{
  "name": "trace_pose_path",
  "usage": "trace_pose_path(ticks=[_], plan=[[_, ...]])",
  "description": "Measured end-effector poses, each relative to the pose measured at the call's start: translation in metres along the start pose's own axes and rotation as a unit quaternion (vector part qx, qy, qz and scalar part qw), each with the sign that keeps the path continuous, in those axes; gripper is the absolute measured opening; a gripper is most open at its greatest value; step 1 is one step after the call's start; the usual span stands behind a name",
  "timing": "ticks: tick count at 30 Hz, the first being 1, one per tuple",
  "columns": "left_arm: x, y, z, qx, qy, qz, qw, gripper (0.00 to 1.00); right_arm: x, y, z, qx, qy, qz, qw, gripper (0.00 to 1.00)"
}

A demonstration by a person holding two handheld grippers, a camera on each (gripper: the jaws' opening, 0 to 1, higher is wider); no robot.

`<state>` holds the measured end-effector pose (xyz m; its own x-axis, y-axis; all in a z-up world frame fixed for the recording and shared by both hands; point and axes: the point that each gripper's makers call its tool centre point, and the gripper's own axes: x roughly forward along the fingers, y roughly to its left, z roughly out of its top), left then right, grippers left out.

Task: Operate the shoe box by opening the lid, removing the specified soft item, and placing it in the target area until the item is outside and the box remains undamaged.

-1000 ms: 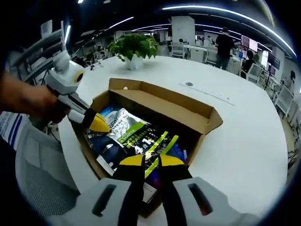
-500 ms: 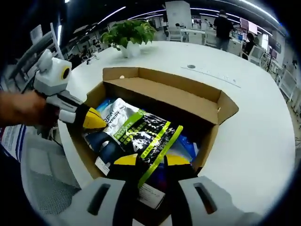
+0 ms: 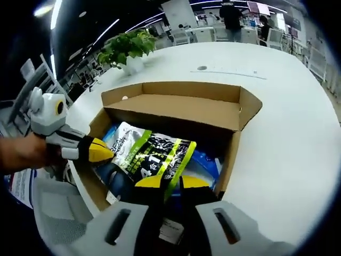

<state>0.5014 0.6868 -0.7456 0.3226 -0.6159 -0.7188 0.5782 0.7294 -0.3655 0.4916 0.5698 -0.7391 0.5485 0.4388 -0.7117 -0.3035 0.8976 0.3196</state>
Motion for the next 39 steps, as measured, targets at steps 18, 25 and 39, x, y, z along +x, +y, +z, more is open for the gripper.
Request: trace_pose_path(ticks=[18, 25, 39], plan=[[-0.006, -0.007, 0.0, 0.107, 0.007, 0.012, 0.9942, 0.0, 0.001, 0.012, -0.007, -0.214, 0.036, -0.009, 0.9761, 0.0], [-0.023, -0.015, 0.014, 0.132, -0.008, 0.006, 0.9912, 0.0, -0.015, 0.016, 0.007, -0.212, 0.014, -0.008, 0.9771, 0.0], [-0.039, -0.046, 0.042, 0.171, -0.028, -0.012, 0.9849, 0.0, -0.053, 0.011, 0.031, -0.208, -0.02, -0.022, 0.9776, 0.0]])
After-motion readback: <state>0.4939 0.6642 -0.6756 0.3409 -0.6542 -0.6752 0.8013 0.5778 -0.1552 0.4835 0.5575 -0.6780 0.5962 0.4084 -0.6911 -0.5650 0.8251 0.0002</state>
